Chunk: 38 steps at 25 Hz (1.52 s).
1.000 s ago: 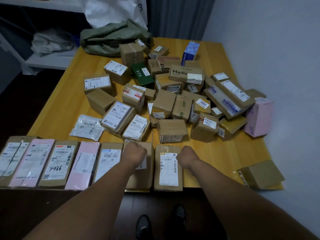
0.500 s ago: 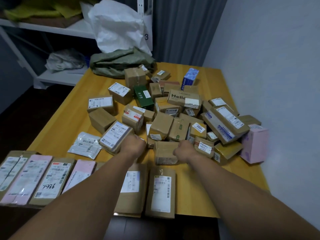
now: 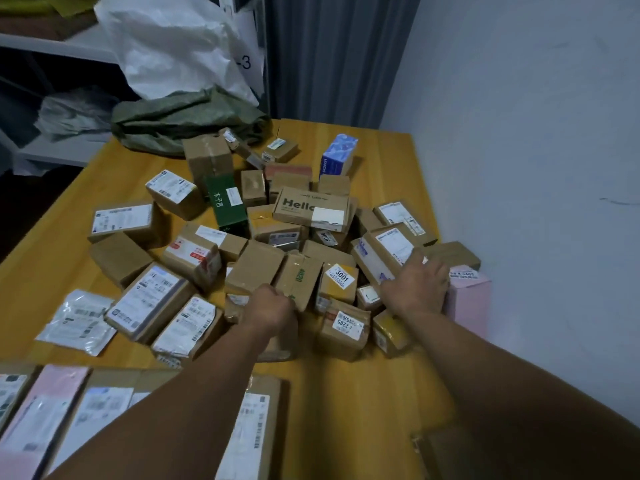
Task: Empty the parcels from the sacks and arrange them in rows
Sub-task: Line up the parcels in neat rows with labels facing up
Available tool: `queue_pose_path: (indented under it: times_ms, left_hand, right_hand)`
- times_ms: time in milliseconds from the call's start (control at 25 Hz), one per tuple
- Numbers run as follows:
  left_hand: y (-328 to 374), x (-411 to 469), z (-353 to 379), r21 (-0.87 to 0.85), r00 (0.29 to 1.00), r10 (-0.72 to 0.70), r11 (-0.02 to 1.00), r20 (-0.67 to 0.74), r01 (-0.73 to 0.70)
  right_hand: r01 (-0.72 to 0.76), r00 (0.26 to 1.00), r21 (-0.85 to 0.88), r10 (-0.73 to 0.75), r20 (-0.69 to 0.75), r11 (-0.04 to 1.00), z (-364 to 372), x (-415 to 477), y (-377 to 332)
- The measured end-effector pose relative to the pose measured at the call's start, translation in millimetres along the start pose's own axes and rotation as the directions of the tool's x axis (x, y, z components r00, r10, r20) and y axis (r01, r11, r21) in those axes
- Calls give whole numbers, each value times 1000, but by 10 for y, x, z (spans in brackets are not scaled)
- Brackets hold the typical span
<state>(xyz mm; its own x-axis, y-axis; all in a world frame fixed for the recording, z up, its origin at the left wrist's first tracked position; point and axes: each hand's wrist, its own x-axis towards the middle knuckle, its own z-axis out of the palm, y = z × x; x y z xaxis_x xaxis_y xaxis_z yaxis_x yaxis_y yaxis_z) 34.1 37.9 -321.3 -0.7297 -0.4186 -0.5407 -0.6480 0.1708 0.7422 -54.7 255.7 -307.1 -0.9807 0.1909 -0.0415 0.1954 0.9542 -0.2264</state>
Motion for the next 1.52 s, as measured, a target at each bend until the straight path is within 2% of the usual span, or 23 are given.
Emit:
queue_pose_path:
  times_ms: [160,280,480,640,720,800,880,960,1080,1240,1320,1400,1480,1520]
  left_hand:
    - [150,17,246,-32,999,-32,999,6,32]
    - [170,-4,353,10,998,-61,998,-24,61]
    - [244,-24,402,30,999,-46,998,-26,47]
    - [256,-58,356,-3,999,-39,999,-17,39]
    - [272,-84,300,-60,1000,-18,998,-2,17]
    - [283,-109,224,-140,1000,17,990,0,-17]
    - [281,-192,129,-219,998,59,974,18,-54]
    - [250,-292,23,-260,995,98,962,34,-85]
    - [115,-441,-151,-322,983,106,945,149,-53]
    - [-179,-612,-382,-456,951,92,888,295,55]
    - [-308,-686,-499,-482,943,101,873,317,69]
    - [-394,-762,-569,-516,932,88,849,351,115]
    - [-460,-839,-596,-542,923,54,822,382,176]
    - [-490,-870,-596,-561,918,41,802,394,205]
  right_hand:
    - [-56,972,-4,55,227,998,-71,536,239]
    - [-67,935,-26,72,348,997,-10,718,359]
    - [-55,898,-62,76,433,997,-31,749,377]
    - [-28,916,-7,29,400,1000,-109,701,319]
    - [66,923,27,-71,378,997,-229,612,278]
    - [259,895,20,-247,371,966,-394,466,230]
    - [502,800,-24,-453,394,865,-543,259,172]
    - [662,682,-33,-583,442,749,-634,43,108]
    - [771,581,-39,-678,450,635,-677,-262,-44]
    - [815,540,-54,-724,430,576,-684,-649,-229]
    - [782,571,7,-721,394,623,-699,-822,-270]
    - [660,679,131,-662,317,739,-681,-972,-298]
    - [430,827,273,-497,264,860,-560,-1038,-299]
    - [261,885,386,-379,270,885,-482,-1081,-290]
